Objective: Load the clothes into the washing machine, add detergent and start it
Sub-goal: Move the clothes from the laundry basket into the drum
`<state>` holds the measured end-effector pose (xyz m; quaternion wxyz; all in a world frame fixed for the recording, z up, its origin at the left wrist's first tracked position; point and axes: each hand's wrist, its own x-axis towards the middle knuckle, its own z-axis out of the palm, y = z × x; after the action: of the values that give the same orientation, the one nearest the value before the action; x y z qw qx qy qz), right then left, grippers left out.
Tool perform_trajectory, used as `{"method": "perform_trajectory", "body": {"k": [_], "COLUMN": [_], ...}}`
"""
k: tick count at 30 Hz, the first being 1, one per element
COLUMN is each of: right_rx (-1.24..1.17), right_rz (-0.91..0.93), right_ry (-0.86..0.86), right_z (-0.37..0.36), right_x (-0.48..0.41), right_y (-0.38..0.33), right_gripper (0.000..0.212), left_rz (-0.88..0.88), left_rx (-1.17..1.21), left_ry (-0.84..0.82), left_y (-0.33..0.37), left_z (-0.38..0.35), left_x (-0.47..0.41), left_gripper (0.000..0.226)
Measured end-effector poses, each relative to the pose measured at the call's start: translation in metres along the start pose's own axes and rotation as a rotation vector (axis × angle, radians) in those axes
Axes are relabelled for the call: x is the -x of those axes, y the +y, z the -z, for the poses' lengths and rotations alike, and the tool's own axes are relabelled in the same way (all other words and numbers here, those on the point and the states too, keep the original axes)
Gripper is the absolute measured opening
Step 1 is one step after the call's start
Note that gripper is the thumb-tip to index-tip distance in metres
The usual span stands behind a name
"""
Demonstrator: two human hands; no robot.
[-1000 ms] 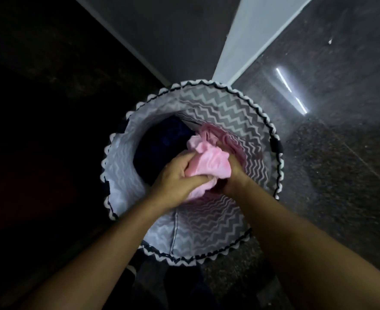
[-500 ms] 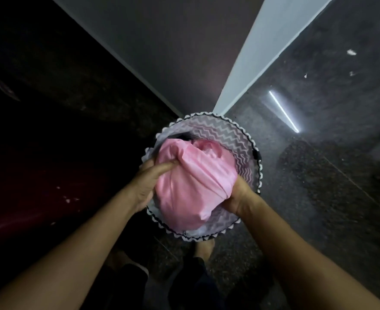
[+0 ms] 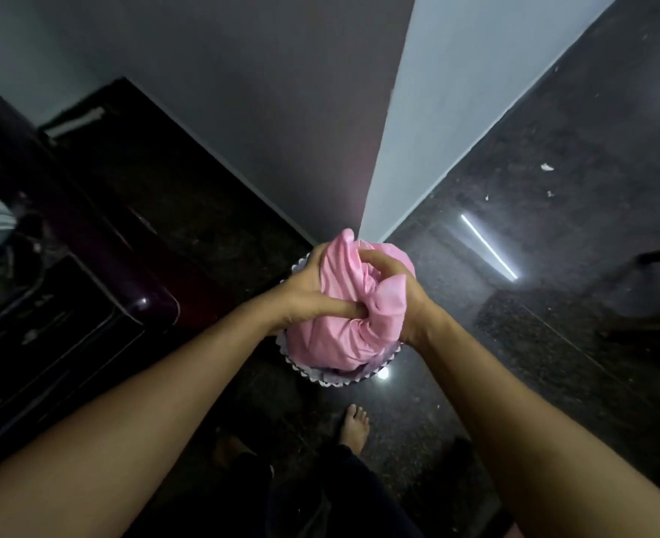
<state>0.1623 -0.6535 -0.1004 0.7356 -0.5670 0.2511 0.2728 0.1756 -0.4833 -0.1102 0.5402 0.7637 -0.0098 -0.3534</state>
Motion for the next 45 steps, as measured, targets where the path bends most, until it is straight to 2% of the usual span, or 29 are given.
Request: {"method": "perform_trajectory", "body": {"k": [2,3,5,8,11,12,15,16,17,19,20,23,24,26,28,32,36,40,42,45], "right_rx": [0.054,0.094,0.172,0.144,0.303,0.455,0.921,1.007,1.075,1.133,1.087,0.693,0.526,0.185,-0.076,-0.303,-0.360,-0.383,-0.353,-0.258], "right_rz": [0.022,0.043,0.142,0.291,0.469,0.494,0.474,0.473,0.476,0.528,0.564,0.669,0.670,0.644,0.596,0.597,0.587,0.647,0.677,0.701], "right_ry": [-0.038,-0.067,-0.118,-0.144,0.040,0.080,0.099,0.087,0.082,0.084,0.090,0.131,0.150,0.125,0.078,0.018,-0.089,-0.214,-0.314,-0.366], "right_z": [-0.003,-0.007,-0.005,0.007,0.038,0.050,0.072,0.072,0.068,0.053,0.040,0.000,-0.011,-0.022,-0.025,-0.029,-0.057,-0.090,-0.115,-0.160], "right_x": [0.020,0.032,0.057,0.092,0.103,0.100,0.092,0.088,0.081,0.073,0.076,0.093,0.100,0.104,0.109,0.128,0.158,0.186,0.198,0.211], "right_y": [-0.025,-0.037,-0.058,-0.083,-0.091,-0.090,-0.086,-0.085,-0.085,-0.085,-0.087,-0.105,-0.115,-0.136,-0.157,-0.200,-0.227,-0.242,-0.247,-0.250], "right_gripper": [0.047,0.050,0.043,0.042,0.020,0.030,0.100,0.117,0.125,0.118,0.105,0.037,0.029,0.037,0.037,0.036,0.037,0.042,0.046,0.047], "left_rz": [-0.030,-0.050,-0.110,-0.223,-0.357,-0.394,-0.491,-0.520,-0.553,-0.616,-0.643,-0.698,-0.709,-0.736,-0.753,-0.674,-0.586,-0.571,-0.575,-0.591], "left_rx": [-0.029,-0.018,0.001,-0.063,-0.071,-0.045,0.003,0.021,0.047,0.114,0.145,0.240,0.272,0.343,0.407,0.403,0.449,0.498,0.486,0.520], "left_ry": [0.131,0.189,0.249,0.280,0.292,0.297,0.301,0.298,0.296,0.285,0.286,0.319,0.339,0.393,0.451,0.482,0.460,0.423,0.404,0.431], "left_y": [0.025,0.034,0.057,0.096,0.142,0.157,0.199,0.211,0.223,0.244,0.254,0.275,0.279,0.280,0.274,0.239,0.199,0.189,0.185,0.174], "left_z": [0.002,0.003,0.006,0.014,0.029,0.036,0.050,0.053,0.055,0.055,0.053,0.049,0.051,0.063,0.085,0.124,0.139,0.146,0.156,0.177], "left_x": [0.016,0.022,0.037,0.061,0.087,0.097,0.125,0.134,0.142,0.157,0.164,0.182,0.187,0.196,0.205,0.210,0.204,0.207,0.219,0.245], "left_gripper": [0.106,0.100,0.091,0.072,0.066,0.069,0.076,0.078,0.078,0.076,0.075,0.060,0.053,0.042,0.040,0.068,0.062,0.058,0.063,0.085]}}
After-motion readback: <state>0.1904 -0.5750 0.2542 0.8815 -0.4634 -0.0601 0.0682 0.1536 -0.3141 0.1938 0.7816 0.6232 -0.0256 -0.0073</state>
